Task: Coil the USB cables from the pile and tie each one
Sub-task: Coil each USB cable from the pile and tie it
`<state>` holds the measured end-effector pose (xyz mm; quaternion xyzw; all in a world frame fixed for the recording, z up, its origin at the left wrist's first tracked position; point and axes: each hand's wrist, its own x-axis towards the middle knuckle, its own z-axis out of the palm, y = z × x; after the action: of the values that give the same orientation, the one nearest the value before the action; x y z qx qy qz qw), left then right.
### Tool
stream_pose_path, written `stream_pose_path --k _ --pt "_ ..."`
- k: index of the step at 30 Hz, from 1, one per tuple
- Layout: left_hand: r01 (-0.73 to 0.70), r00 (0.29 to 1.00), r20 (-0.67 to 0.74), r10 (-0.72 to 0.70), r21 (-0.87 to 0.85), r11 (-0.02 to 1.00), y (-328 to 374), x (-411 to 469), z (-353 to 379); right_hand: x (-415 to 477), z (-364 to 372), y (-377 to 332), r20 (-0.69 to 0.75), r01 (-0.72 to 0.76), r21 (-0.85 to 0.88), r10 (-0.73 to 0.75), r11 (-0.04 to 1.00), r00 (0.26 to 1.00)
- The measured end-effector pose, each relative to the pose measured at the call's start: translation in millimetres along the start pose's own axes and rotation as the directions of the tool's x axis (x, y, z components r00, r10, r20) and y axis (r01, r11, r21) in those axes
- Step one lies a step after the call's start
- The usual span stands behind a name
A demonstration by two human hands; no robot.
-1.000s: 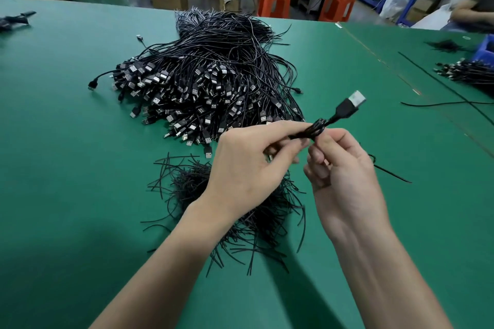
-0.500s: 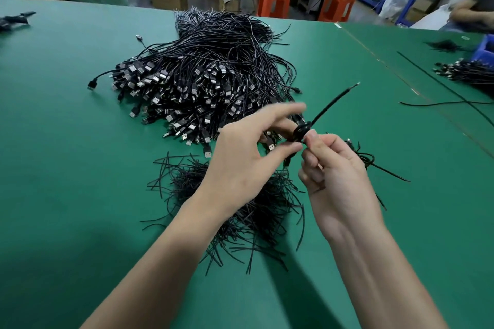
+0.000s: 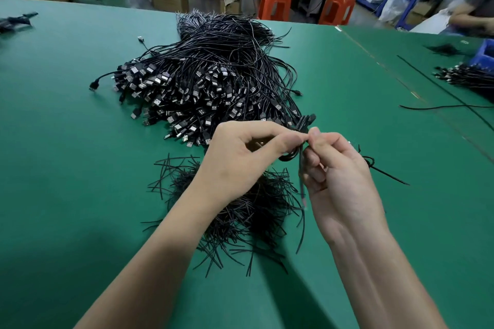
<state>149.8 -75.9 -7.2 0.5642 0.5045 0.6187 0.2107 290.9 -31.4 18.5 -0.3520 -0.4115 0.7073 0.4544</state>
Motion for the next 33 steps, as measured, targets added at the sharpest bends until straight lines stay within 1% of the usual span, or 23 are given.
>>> stream_pose_path --k 4,6,8,10,13,15,16,18,21,24,28,30,33 --pt "0.065 0.998 -0.011 -0.067 -0.118 0.991 -4 2 3 -3 2 -2 0.021 0.006 0.003 -0.006 1.000 1.000" --pt "0.068 0.998 -0.010 -0.069 -0.126 0.990 -4 3 3 -3 3 -3 0.027 -0.010 0.031 0.009 0.999 1.000" --pt "0.025 1.000 0.007 -0.024 -0.045 0.999 -3 3 5 -2 4 -3 0.026 -0.052 0.072 0.050 0.996 0.998" --pt "-0.073 0.997 0.022 0.072 0.060 0.996 -2 2 6 -1 4 -1 0.025 -0.091 0.116 0.089 0.989 0.996" --pt "-0.186 0.982 0.013 0.189 0.225 0.956 -1 2 2 -1 1 0 0.042 -0.117 0.166 0.112 0.979 0.993" --pt "-0.199 0.978 0.002 0.210 0.331 0.922 -1 3 0 -1 0 1 0.029 -0.138 0.169 0.135 0.976 0.990" --pt "-0.187 0.981 0.015 0.192 0.322 0.928 -1 2 0 -1 0 1 0.020 -0.145 0.159 0.144 0.977 0.989" --pt "-0.150 0.988 0.076 0.136 0.217 0.965 -1 0 -1 0 0 1 0.017 -0.136 0.140 0.135 0.981 0.991" --pt "-0.048 0.991 0.130 0.033 0.114 0.992 1 0 -5 -1 -1 3 0.001 -0.106 0.090 0.106 0.990 0.994" --pt "0.037 0.997 0.062 -0.041 0.064 0.997 1 2 -2 -3 -1 6 -0.006 -0.087 -0.001 0.087 0.996 0.996" --pt "0.061 0.998 0.034 -0.060 -0.015 0.998 -2 0 6 1 -2 4 0.019 -0.098 0.036 0.097 0.995 0.995" --pt "0.066 0.998 0.007 -0.066 -0.002 0.998 -5 1 8 4 -5 2 0.031 -0.108 0.051 0.107 0.993 0.994" --pt "0.010 1.000 0.024 -0.013 0.129 0.992 -3 1 14 7 -13 1 0.041 -0.114 0.035 0.113 0.993 0.993"
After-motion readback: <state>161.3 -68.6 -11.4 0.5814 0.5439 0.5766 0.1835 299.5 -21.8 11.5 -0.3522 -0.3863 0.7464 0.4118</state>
